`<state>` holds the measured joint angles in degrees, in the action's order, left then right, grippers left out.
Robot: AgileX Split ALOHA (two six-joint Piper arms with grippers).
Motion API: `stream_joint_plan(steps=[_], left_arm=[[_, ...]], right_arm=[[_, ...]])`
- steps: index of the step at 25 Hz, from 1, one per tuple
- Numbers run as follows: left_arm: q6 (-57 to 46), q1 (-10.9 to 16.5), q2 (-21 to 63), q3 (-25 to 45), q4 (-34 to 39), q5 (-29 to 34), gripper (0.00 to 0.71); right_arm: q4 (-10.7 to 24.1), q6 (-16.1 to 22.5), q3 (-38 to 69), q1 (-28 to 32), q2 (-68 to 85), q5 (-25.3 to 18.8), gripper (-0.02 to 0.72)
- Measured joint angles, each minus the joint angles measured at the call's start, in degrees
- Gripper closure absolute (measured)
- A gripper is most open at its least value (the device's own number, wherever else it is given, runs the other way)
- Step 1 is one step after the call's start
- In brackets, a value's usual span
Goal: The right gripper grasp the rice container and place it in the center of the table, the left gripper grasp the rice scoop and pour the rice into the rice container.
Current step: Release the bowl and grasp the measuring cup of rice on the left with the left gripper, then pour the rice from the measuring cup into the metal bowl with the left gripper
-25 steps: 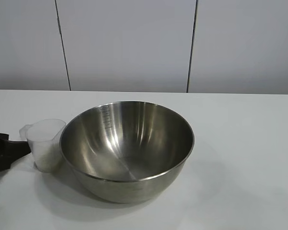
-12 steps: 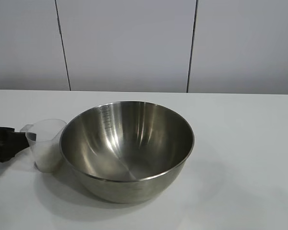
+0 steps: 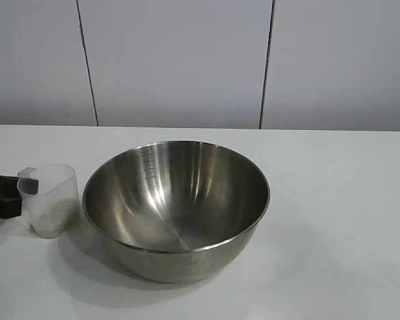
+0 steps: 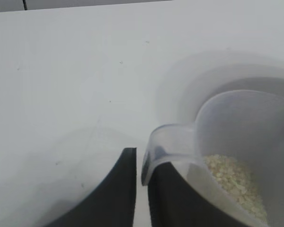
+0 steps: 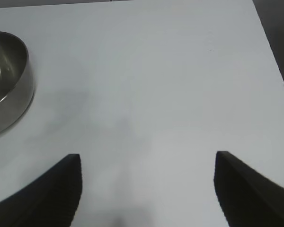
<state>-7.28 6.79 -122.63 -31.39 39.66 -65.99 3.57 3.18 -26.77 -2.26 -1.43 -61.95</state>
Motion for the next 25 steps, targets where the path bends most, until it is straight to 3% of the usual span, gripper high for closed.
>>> stream_joint_plan(steps=[4, 11, 14, 17, 21, 25], left_arm=[[0.00, 0.00, 2.00, -0.04, -1.19, 0.30, 0.700], [0.83, 0.00, 13.68, -0.04, -1.33, 0.42, 0.701], [3.46, -1.92, 20.26, -0.04, -0.13, 3.33, 0.701], [7.28, -7.01, 27.94, 0.01, -0.36, 9.84, 0.702], [16.39, -16.95, 35.94, -0.13, -4.76, 21.02, 0.702], [33.26, -27.83, 38.07, -2.28, -14.62, 32.48, 0.702]], right_arm=[[0.00, 0.00, 0.00, 0.00, 0.00, 0.00, 0.168], [0.00, 0.00, 0.00, 0.00, 0.00, 0.00, 0.168], [0.00, 0.00, 0.00, 0.00, 0.00, 0.00, 0.168], [0.00, 0.00, 0.00, 0.00, 0.00, 0.00, 0.168], [0.00, 0.00, 0.00, 0.00, 0.00, 0.00, 0.168], [0.00, 0.00, 0.00, 0.00, 0.00, 0.00, 0.168]])
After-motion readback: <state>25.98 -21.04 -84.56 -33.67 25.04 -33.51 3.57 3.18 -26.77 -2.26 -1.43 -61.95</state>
